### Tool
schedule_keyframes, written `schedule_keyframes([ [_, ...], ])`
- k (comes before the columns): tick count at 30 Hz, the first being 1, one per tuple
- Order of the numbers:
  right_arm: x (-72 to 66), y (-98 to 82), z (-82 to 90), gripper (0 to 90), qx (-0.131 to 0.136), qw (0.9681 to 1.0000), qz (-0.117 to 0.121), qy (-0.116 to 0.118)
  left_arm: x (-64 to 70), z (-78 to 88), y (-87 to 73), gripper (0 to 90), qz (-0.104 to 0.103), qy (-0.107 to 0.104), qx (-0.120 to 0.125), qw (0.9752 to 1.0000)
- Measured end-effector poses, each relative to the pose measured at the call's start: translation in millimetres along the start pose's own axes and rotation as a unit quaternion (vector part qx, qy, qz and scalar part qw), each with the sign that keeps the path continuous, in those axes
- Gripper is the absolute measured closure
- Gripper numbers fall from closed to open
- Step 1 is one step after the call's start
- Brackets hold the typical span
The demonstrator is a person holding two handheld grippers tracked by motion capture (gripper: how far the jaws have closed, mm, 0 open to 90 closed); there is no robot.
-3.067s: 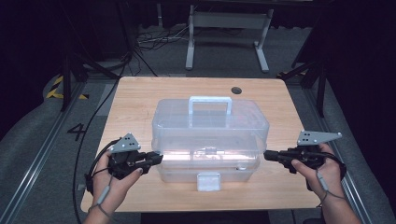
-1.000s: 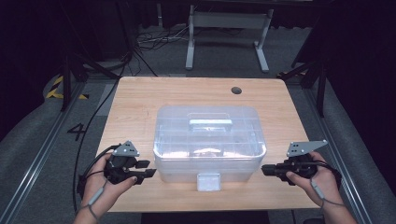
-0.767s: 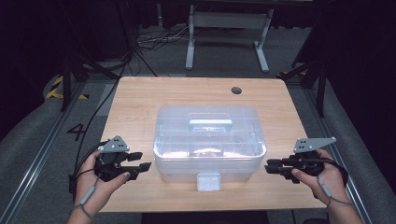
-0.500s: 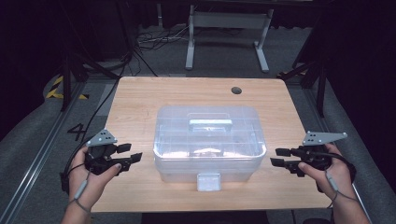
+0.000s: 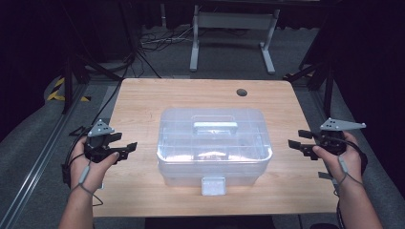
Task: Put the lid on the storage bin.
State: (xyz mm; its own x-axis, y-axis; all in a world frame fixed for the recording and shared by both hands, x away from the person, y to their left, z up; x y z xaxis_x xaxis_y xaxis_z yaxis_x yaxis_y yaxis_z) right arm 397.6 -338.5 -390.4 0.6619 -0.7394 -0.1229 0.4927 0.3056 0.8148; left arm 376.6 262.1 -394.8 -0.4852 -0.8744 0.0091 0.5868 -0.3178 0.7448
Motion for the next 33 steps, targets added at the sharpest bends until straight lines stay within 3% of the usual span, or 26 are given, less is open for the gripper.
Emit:
schedule_keyframes([
  [4,15.1,-5.4,-7.2,33.9,-0.003,0.9999,-0.016,-0.004,-15.3,-6.3,3.9,30.8,0.0,0.012,-0.001,0.9999],
  [9,35.6,-14.5,-21.5,32.7,-0.016,0.9995,-0.028,-0.003,-25.8,-26.8,2.1,30.3,0.018,0.009,-0.003,0.9998],
  [12,44.4,-18.7,-31.5,32.7,-0.004,0.9992,-0.04,-0.005,-29.2,-39.6,-3.0,30.0,0.039,0.017,-0.004,0.9991],
  [14,47.4,-20.8,-37.2,33.0,-0.011,0.9992,-0.038,-0.005,-30.7,-46.5,-5.3,29.9,0.049,0.013,0.003,0.9987],
  [19,56.3,-30.5,-50.3,29.3,-0.014,0.999,-0.039,-0.016,-28.3,-63.5,-12.2,28.7,0.05,0.01,-0.017,0.9985],
  [29,66.6,-53.8,-63.8,24.5,-0.031,0.9978,-0.049,-0.032,-35.4,-72.4,-26.2,24.8,0.063,0.022,-0.031,0.9973],
  [33,68.0,-59.8,-68.6,23.7,-0.026,0.9976,-0.054,-0.033,-39.9,-68.8,-33.2,23.0,0.05,0.022,-0.033,0.998],
])
Point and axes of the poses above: each handheld gripper's, and its own axes: z roughly backward along the jaws, y roughly out of its top, x roughly to its right, the point moved 4 cm from there along -z, roughly forward along the jaws, and after that the axes turned 3 degrees about y, right-handed, at the moved point
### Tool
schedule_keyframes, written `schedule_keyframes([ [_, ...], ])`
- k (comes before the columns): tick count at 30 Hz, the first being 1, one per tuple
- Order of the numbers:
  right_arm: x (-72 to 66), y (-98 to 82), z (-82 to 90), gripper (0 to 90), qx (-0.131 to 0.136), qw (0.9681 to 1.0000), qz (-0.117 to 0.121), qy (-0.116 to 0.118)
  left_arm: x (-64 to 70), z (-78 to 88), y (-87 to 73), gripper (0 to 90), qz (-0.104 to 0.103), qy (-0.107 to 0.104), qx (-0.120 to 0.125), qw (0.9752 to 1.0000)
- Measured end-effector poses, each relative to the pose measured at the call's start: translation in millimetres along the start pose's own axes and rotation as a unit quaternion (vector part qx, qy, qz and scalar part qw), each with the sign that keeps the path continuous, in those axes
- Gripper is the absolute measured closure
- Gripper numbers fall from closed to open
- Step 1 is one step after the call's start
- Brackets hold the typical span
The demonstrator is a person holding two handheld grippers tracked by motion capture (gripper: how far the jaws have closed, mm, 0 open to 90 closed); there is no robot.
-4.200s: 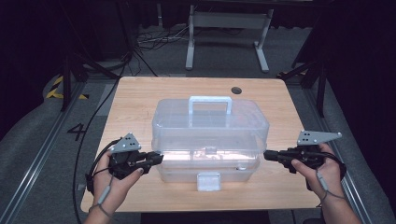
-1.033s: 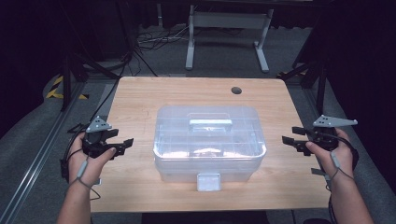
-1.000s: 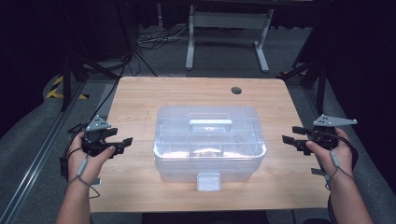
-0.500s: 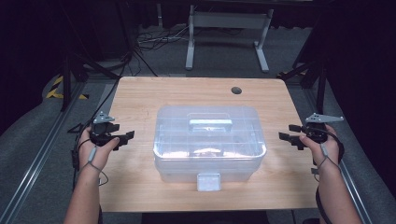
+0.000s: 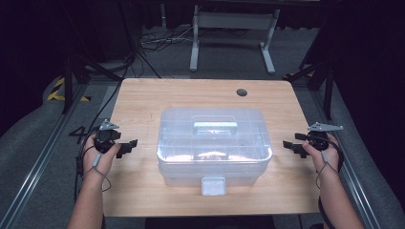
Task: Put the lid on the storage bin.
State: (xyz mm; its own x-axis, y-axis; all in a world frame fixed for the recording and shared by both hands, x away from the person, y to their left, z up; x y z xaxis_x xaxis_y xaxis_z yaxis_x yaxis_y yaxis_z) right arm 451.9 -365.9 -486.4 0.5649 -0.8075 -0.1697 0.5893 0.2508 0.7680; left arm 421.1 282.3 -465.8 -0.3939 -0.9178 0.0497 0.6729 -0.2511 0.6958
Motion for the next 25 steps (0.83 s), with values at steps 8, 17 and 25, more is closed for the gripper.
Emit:
schedule_keyframes([
  [8,3.2,-9.2,-7.0,20.8,-0.009,0.9998,0.008,-0.013,-9.6,3.5,-11.6,22.6,-0.006,0.009,-0.013,0.9998],
  [17,5.6,-16.0,-10.8,19.8,-0.021,0.9995,0.014,-0.018,-6.5,3.6,-15.5,21.6,-0.013,0.012,-0.04,0.9991],
  [25,2.4,-17.4,-13.5,19.9,-0.024,0.9995,0.008,-0.018,-1.3,-0.4,-14.9,20.9,0.003,0.015,-0.054,0.9984],
])
Point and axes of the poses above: each handheld gripper's, and its own axes: z roughly backward along the jaws, y roughly out of its top, x roughly to its right, the point moved 4 cm from there along -z, roughly forward along the jaws, and after that the axes turned 3 degrees about y, right-handed, at the moved point
